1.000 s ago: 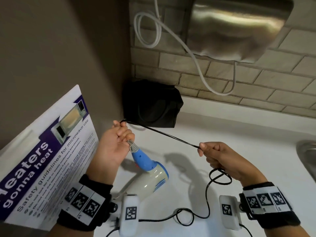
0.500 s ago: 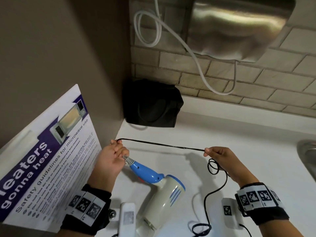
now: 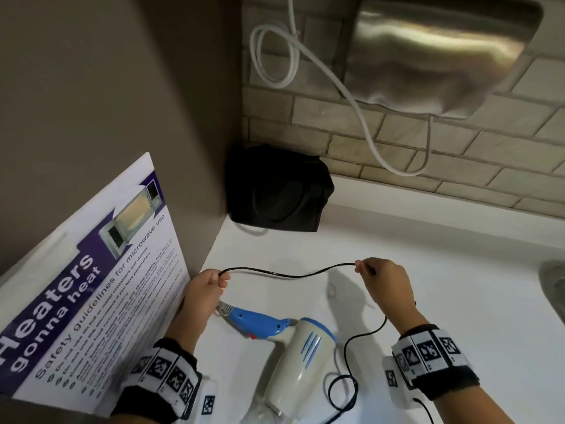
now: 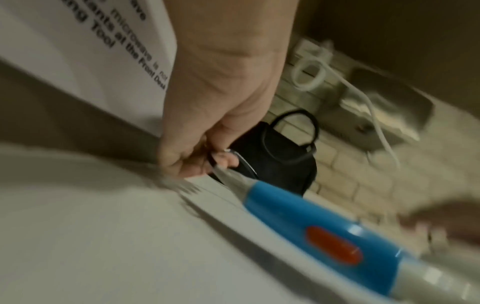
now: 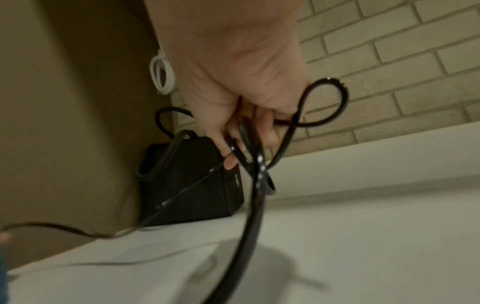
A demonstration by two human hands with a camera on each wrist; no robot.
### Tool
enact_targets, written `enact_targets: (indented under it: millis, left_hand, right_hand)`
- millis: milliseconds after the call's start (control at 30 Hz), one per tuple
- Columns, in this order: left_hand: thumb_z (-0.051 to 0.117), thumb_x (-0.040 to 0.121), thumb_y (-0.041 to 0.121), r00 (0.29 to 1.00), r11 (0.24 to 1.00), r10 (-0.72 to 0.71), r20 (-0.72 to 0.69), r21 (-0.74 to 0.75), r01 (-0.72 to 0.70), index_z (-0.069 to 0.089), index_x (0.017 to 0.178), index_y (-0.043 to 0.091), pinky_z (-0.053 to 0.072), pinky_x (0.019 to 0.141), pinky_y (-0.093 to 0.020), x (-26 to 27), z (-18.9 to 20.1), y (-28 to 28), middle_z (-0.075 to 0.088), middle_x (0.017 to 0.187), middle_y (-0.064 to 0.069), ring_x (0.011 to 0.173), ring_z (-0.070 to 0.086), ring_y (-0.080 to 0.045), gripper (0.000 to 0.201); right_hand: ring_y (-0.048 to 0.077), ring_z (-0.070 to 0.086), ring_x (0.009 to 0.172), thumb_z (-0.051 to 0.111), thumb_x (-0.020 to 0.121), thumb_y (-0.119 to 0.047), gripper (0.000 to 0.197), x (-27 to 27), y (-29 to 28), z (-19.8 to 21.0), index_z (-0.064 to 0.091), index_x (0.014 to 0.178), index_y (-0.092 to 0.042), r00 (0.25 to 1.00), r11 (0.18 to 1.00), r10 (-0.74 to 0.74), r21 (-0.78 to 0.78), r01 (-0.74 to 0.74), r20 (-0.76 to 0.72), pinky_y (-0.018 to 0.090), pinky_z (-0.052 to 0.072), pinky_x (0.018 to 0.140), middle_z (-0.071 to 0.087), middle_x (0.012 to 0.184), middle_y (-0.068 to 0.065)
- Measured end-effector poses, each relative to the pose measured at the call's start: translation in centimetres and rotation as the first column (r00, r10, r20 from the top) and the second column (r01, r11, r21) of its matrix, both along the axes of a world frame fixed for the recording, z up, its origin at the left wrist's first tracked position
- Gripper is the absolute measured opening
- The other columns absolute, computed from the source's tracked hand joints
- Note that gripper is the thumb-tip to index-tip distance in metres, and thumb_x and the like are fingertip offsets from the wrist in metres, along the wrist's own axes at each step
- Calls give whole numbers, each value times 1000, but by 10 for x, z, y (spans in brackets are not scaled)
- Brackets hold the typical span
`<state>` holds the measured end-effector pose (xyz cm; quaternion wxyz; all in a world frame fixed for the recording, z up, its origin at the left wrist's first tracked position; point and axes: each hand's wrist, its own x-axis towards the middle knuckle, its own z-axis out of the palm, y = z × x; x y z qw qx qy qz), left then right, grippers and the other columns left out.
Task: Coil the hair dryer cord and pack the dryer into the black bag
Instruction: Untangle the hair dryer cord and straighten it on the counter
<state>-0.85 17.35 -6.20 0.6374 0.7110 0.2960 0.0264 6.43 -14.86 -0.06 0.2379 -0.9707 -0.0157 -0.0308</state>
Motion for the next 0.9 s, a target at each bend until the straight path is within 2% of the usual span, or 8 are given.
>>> enact_targets:
  millis: [100,167,233,400,500,633,800,900]
  left_hand:
    - [40,94,10,962,880,-210,-173,395,264,60,96,16,45,80,-36,-1,4,-9,65,109,-12,96,58,-25,20]
    - [40,96,35,857,514,-233,-459,690,510,48,127,20,42,88,-40,-2,18,-21,58,125,-8,114,52,-26,35]
    - [36,96,45,816,366,-279,-507,729,578,30,144,23,35,100,-41,-1,35,-36,43,144,-2,131,39,-23,53]
    - [40,92,39,763,535,-645,-33,694,482,50,133,24,30,110,-37,-1,66,-84,51,137,6,132,39,-15,45]
    - [46,94,10,699,658,-683,211,593,464,63,89,19,42,83,-25,-11,92,-108,64,87,9,89,56,-1,20]
    - [38,86,-7,746,812,-579,329,314,492,50,60,23,38,63,-9,-18,115,-102,49,54,12,58,47,0,42]
    - [30,83,-10,819,892,-446,361,104,440,50,56,23,36,63,-20,-22,126,-95,45,52,10,56,40,-8,47]
    - [21,77,-19,885,938,-214,413,-166,305,53,49,26,26,61,-25,-18,131,-77,44,49,12,49,36,-5,62]
  right_hand:
    - [26,59,53,52,94,-32,35,-6,11,12,68,73,-9,988,995,97,-47,-92,122,34,47,51,64,55,6]
    - [25,55,48,52,94,-32,34,-14,20,21,66,71,-10,969,984,174,-80,-162,176,35,46,48,59,50,5]
    - [22,48,45,53,94,-32,32,-24,30,30,66,71,-12,949,969,241,-108,-223,202,34,44,47,53,47,1]
    - [18,48,47,53,94,-36,26,-48,48,52,69,78,-21,906,925,377,-133,-357,192,28,40,46,46,49,-8]
    - [7,36,46,51,94,-37,25,-63,56,65,65,75,-28,826,869,495,-174,-464,271,19,31,44,39,51,-15]
    - [9,30,45,38,98,-43,34,-68,47,75,55,79,-21,760,826,563,-212,-522,324,17,25,42,39,52,-10]
    - [14,31,45,26,100,-45,39,-67,42,69,44,80,-18,748,815,577,-182,-550,326,25,33,43,37,57,-11]
    - [14,42,48,30,97,-49,39,-59,32,61,45,77,-20,800,837,538,-54,-545,267,31,42,50,46,57,-9]
